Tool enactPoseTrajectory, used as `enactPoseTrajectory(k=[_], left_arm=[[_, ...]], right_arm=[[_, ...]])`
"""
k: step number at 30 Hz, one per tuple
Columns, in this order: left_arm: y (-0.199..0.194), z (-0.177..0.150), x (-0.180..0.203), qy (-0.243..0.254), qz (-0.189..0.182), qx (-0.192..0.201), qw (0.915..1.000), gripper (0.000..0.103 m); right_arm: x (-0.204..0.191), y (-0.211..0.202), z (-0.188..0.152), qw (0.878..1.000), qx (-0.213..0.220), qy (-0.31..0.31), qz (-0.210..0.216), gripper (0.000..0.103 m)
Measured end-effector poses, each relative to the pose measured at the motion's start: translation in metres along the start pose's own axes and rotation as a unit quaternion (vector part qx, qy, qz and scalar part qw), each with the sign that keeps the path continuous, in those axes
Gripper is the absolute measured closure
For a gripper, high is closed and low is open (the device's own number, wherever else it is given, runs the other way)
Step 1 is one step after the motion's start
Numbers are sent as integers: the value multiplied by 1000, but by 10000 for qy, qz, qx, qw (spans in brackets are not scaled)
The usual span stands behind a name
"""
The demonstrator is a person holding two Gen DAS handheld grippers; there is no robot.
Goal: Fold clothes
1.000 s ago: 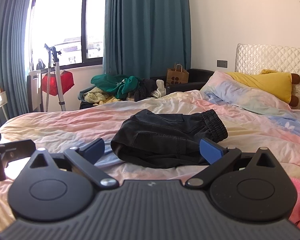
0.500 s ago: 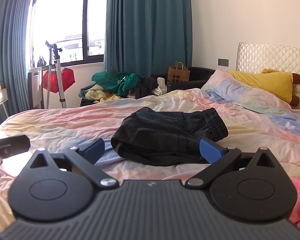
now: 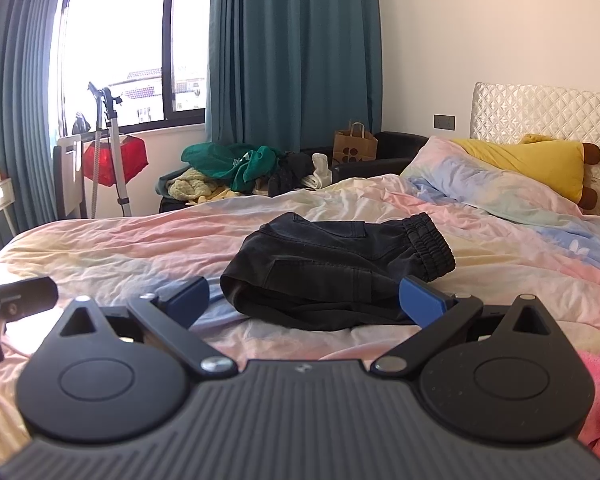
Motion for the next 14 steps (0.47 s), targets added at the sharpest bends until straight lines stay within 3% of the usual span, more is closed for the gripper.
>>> enactPoseTrajectory(k=[14], left_arm=[[-1, -1, -1, 17, -3, -21, 10000, 0]], right_arm=[[0, 0, 0, 10000, 3, 15, -25, 0]])
Point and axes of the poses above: each gripper's, at about its wrist camera, not at the fingertips, and y roughly the way its jaws point, x to its right, z to its top, the point moved 5 cm from there along y, roughly the way its jaws point, and after that the axes turned 9 degrees about z, right-handed, at the moved point
